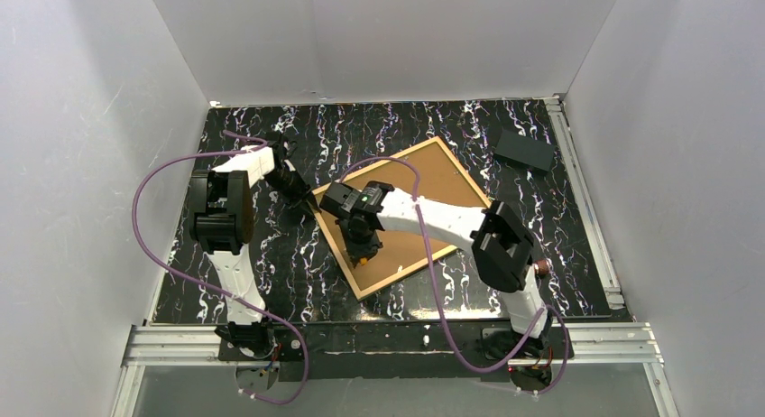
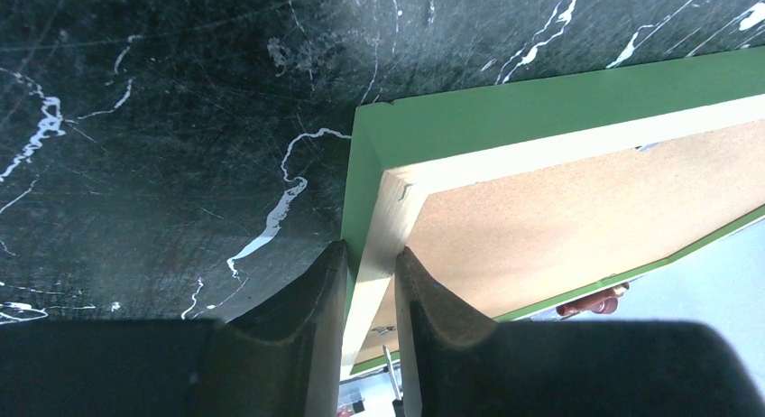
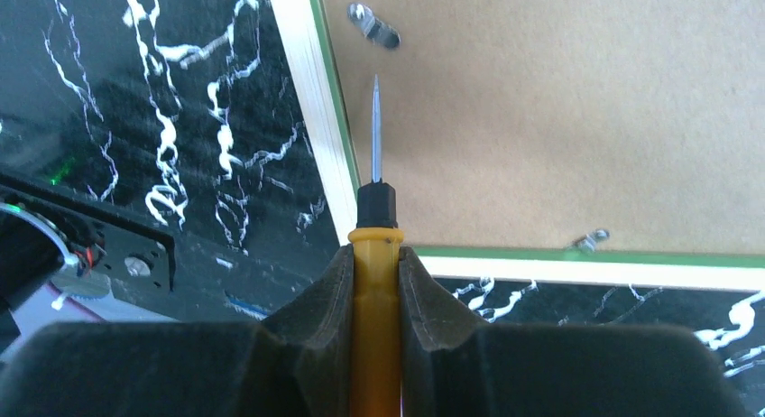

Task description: Take the photo out of the frame

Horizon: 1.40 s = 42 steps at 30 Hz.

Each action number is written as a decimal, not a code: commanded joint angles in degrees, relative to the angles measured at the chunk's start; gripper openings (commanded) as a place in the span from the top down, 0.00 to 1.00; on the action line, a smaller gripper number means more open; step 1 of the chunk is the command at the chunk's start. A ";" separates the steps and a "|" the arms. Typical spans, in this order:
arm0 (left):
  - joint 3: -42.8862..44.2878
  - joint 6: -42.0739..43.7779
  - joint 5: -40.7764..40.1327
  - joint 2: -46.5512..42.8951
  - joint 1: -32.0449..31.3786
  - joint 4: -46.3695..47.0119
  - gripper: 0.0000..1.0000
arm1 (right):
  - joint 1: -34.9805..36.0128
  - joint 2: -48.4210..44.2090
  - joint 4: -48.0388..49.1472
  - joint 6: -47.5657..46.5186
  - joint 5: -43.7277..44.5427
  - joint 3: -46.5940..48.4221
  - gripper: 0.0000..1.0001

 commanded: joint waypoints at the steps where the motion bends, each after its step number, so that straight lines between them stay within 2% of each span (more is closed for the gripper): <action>1: 1.14 -0.73 -8.86 3.37 1.19 -8.60 0.97 | 1.26 -9.90 -0.54 0.05 2.01 -4.20 0.99; 2: 1.35 -0.96 -8.71 2.94 1.27 -8.94 0.92 | 1.27 -12.29 0.10 0.43 2.73 -6.77 0.99; 6: 0.32 -1.11 -7.00 -2.01 1.56 -6.89 0.57 | 1.20 -21.69 2.91 2.07 7.27 -19.47 0.99; 8: 1.23 0.25 -7.18 -5.06 1.70 -8.81 0.45 | 0.96 -27.26 3.62 3.61 9.44 -25.42 0.99; 9: 0.81 0.92 -7.52 -7.05 1.69 -8.98 0.34 | 0.83 -29.56 3.93 4.40 10.07 -28.03 0.99; 13: -4.73 -1.37 -4.93 -14.86 1.53 -7.02 0.14 | 0.23 -39.00 4.98 7.11 12.57 -36.88 0.99; 15: -7.47 -3.05 -2.82 -17.95 0.94 -7.36 0.08 | 0.01 -43.28 5.06 7.86 14.23 -40.06 0.99; 17: -11.15 -4.95 -2.11 -21.77 -0.12 -8.46 0.09 | -0.25 -47.03 5.24 8.37 15.41 -43.13 0.99; 18: -13.21 -5.41 -2.04 -24.02 -0.56 -9.08 0.13 | -0.37 -48.84 5.41 8.49 15.90 -44.37 0.99; 20: -18.03 -5.87 -1.90 -29.76 -1.98 -10.49 0.30 | -0.62 -52.14 6.18 8.63 16.47 -46.76 0.99; 21: -20.10 -6.30 -1.47 -32.09 -3.24 -10.61 0.35 | -0.80 -53.48 6.90 8.59 16.44 -47.94 0.99; 22: -22.18 -7.21 -0.94 -34.38 -4.77 -10.47 0.37 | -1.05 -54.91 7.44 8.47 16.28 -48.94 0.99; 25: -26.18 -8.86 -0.81 -39.60 -11.67 -9.90 0.23 | -1.57 -57.53 8.80 7.84 15.76 -50.89 0.99; 27: -28.51 -10.39 -3.47 -43.02 -17.49 -8.78 0.18 | -1.74 -58.42 8.22 7.67 15.79 -51.01 0.99; 29: -30.85 -12.10 -7.35 -45.34 -23.04 -8.60 0.19 | -1.70 -59.24 7.13 7.95 15.84 -50.86 0.99; 31: -33.59 -14.07 -10.22 -46.57 -26.99 -8.70 0.23 | -1.71 -60.85 6.76 8.38 16.12 -51.47 0.99; 35: -39.00 -19.31 -14.12 -47.74 -30.89 -5.63 0.35 | -1.75 -64.78 7.10 9.58 16.54 -53.79 0.99; 37: -39.75 -19.77 -13.33 -46.08 -31.99 -2.91 0.34 | -1.74 -66.25 7.55 9.93 16.44 -54.79 0.99; 42: -37.49 -17.22 -11.81 -41.02 -33.99 0.08 0.24 | -1.72 -66.55 6.89 10.32 15.98 -54.87 0.99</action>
